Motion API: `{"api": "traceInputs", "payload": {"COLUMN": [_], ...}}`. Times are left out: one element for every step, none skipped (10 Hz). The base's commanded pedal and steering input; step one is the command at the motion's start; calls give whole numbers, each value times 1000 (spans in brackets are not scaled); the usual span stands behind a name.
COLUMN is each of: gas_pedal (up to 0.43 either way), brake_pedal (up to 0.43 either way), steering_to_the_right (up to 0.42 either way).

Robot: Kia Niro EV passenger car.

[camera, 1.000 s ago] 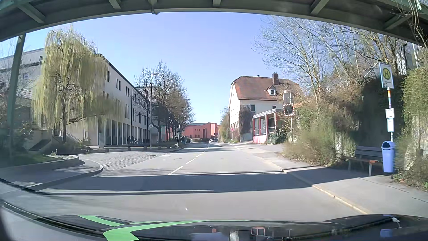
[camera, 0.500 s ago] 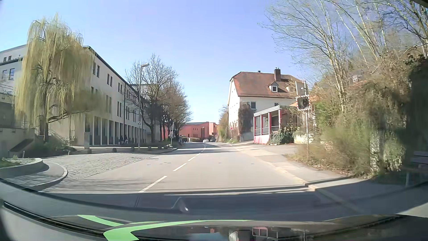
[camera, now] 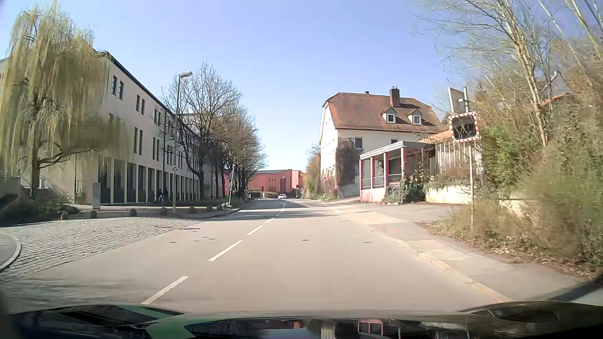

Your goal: Follow the waypoints while adhering to traffic rules and regulations

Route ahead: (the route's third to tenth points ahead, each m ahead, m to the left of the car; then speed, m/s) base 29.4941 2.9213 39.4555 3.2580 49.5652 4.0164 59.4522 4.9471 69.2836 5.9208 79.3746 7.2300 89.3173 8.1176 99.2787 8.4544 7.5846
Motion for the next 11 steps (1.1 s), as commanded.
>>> {"api": "traceInputs", "payload": {"gas_pedal": [189, 189, 189, 177, 157, 157, 157, 157, 157, 157, 157], "brake_pedal": [0, 0, 0, 0, 0, 0, 0, 0, 0, 0, 0], "steering_to_the_right": [4, 4, 4, 3, 1, -1, -3, -4, -4, -5, -6]}}
